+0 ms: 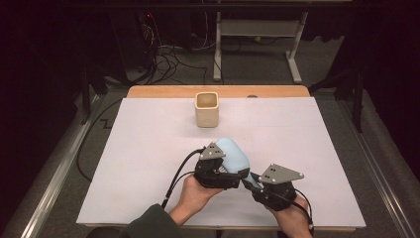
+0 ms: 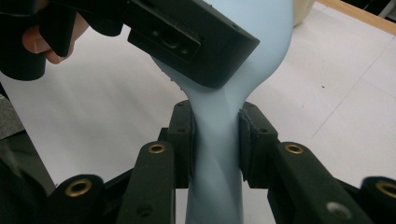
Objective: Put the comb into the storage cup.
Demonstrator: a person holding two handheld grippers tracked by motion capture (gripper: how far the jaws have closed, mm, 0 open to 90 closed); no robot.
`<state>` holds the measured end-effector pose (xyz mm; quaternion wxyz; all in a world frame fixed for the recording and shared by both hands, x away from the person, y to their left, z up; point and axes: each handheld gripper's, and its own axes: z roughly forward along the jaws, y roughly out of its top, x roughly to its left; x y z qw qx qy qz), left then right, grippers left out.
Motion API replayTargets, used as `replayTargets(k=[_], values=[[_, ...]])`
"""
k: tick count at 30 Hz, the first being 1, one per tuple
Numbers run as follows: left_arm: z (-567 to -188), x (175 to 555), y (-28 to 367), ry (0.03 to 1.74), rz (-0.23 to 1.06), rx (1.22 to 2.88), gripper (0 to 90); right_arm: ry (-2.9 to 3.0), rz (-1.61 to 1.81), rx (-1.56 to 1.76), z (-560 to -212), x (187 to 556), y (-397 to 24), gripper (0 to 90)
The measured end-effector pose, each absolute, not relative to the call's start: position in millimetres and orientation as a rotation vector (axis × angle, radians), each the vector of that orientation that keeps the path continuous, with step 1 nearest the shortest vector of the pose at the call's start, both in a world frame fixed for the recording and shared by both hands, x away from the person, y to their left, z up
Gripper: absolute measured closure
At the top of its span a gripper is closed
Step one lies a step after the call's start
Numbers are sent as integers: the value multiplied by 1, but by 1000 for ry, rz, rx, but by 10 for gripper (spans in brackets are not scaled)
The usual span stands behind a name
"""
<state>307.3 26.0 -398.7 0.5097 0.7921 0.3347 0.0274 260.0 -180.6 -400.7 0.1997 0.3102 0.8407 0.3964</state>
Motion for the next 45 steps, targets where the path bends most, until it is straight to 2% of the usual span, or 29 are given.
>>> replayTargets(k=[7, 12, 20, 31, 45], values=[[-396, 307, 29, 816, 44, 1906, 279, 2349, 1097, 863, -402, 260, -179, 708], [-393, 303, 31, 810, 79, 1898, 306, 2347, 1100, 851, -402, 261, -178, 708], [-391, 304, 36, 785, 87, 1914, 309, 2348, 1105, 849, -402, 263, -173, 708], [-376, 301, 45, 786, 68, 1876, 428, 2348, 1123, 828, -400, 265, -168, 707], [-366, 301, 46, 754, 33, 1907, 500, 2370, 1190, 841, -402, 269, -166, 701]])
